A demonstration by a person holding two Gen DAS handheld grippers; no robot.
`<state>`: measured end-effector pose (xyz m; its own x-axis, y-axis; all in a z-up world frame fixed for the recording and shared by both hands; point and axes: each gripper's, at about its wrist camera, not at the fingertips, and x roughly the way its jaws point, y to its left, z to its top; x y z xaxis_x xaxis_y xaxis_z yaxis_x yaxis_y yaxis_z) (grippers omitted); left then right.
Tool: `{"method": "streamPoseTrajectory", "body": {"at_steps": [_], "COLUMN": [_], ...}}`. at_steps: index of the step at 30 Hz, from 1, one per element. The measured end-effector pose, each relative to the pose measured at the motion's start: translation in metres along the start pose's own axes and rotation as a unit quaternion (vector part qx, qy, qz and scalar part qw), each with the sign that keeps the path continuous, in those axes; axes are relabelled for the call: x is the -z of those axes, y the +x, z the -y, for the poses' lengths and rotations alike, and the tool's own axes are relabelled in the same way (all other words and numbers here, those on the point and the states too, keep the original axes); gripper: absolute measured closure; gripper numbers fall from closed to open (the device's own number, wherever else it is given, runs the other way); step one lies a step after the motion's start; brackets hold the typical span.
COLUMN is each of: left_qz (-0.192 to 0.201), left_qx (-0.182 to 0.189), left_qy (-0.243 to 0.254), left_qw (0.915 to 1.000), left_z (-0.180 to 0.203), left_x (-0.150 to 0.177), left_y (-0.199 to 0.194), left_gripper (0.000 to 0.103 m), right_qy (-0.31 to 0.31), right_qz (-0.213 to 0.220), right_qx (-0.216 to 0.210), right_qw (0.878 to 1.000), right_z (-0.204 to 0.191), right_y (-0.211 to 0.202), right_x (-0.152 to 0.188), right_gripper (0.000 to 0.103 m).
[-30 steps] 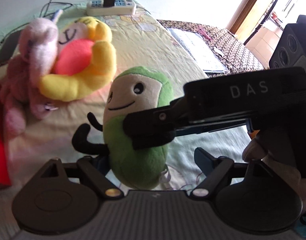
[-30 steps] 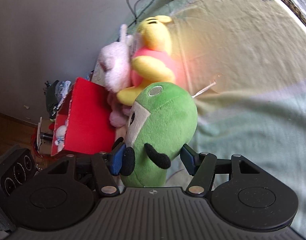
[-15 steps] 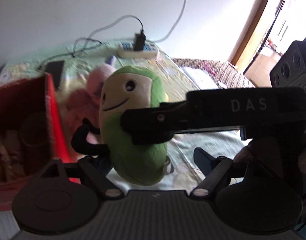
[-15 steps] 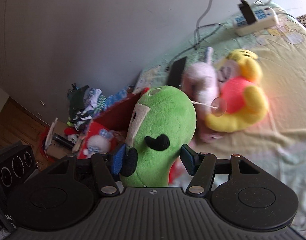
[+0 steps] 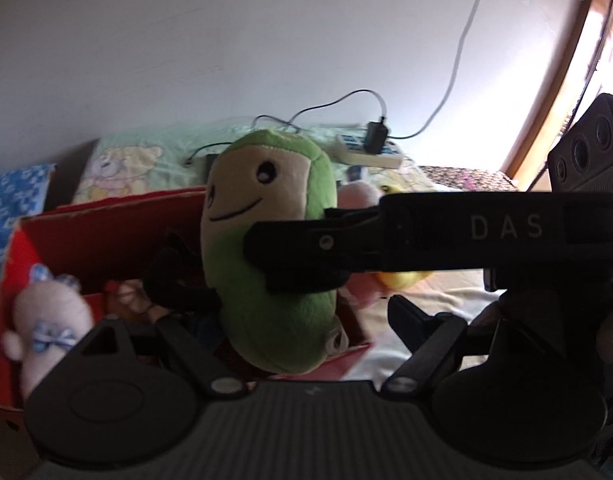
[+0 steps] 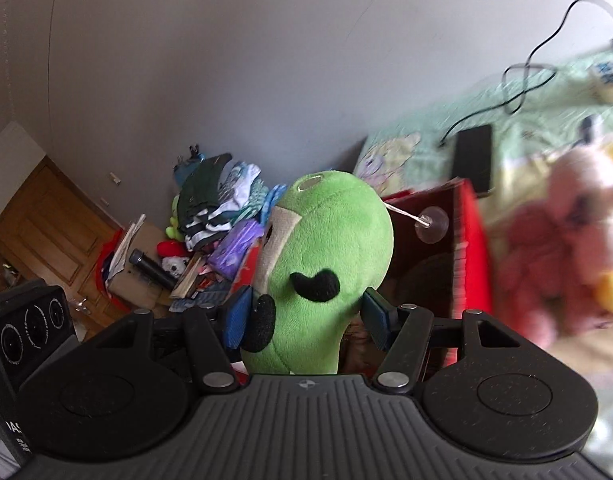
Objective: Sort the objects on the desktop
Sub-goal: 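Carry the green bean plush with the right gripper to the red box, then lower the green plush into the box beside the bunny, open right gripper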
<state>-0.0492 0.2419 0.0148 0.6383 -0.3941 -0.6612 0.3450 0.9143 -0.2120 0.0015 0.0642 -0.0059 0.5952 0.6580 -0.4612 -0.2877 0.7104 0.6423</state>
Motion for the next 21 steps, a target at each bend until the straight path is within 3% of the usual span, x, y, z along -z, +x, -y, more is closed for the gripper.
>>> {"method": "streamPoseTrajectory", "body": {"at_steps": [8,14,21], "left_qz": [-0.039,-0.072,-0.098], "left_qx": [-0.026,-0.036,-0.036], "left_qy": [-0.044,-0.066,-0.085], "left_qw": [0.998,0.9945,0.9908], "left_z": [-0.067,-0.095,-0.112], "left_x": [0.01,0.024,0.03], "left_y": [0.019,0.032,0.044], "left_gripper": [0.023,0.026,0.026], "right_qy": [-0.005,-0.009,-0.02], "right_qz": [-0.059,-0.112,-0.145], "right_qx": [-0.003,-0.002,0.0], "right_qw": [0.998,0.994,0.989], "right_z": [-0.008,-0.005,-0.003], "right_y": [0.068,0.106,0.128], "right_x": [-0.001,0.002,0.008], "right_gripper": [0.041,0.041,0.041]}}
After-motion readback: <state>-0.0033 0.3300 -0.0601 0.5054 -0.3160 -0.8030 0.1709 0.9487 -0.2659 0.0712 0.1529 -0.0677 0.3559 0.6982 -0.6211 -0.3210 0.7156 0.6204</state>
